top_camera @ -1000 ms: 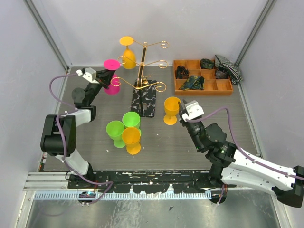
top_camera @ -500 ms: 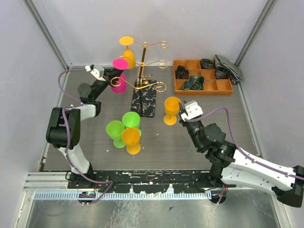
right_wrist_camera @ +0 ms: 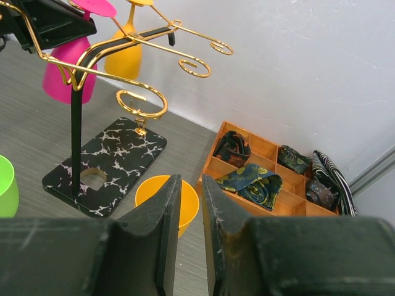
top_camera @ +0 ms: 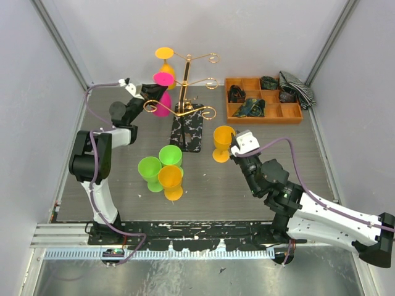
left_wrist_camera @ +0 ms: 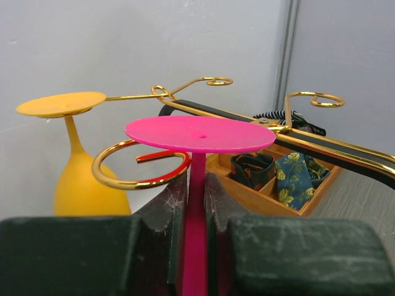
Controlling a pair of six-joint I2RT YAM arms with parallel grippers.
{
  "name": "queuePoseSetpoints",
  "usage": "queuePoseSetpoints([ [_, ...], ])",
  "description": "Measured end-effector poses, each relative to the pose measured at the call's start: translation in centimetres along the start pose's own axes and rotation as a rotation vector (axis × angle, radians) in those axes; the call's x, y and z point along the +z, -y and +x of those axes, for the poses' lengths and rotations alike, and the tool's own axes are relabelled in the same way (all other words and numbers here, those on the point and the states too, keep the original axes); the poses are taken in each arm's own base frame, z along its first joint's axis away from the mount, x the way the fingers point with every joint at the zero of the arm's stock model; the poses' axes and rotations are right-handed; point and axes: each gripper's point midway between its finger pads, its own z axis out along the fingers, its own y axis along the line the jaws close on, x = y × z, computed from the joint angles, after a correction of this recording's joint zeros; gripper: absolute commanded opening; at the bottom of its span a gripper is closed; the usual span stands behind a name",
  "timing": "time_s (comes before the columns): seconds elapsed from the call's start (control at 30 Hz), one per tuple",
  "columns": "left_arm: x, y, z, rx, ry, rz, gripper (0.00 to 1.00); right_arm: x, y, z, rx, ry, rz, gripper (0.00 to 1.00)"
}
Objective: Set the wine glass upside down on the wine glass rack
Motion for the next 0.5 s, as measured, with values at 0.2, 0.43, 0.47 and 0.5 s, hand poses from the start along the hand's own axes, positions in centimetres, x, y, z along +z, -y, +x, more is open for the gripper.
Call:
queuePoseSetpoints([
  [0.2,1.3,-0.2,0.7,-0.028,0.009,0.009,0.00,0.0,0.1,0.1,0.001,-0.002,0.008,0.25],
  [0.43,1.6,-1.9,1.7,-0.044,0.020,-0.062,0.00,0.0,0.3,0.2,-0.009,-0.006,0.020,0.25],
  [0.47,1.6,-2.1,1.7,-0.043,0.023,-0.074,0.00,0.1,0.3,0.2,-0.010,-0.007,0.023,0.25],
  [0.5,1.6,-2.3,1.7,-0.041,0.026,-0.088,0.00,0.2,0.2,0.3,-0.015,-0.010,0.024,0.25],
])
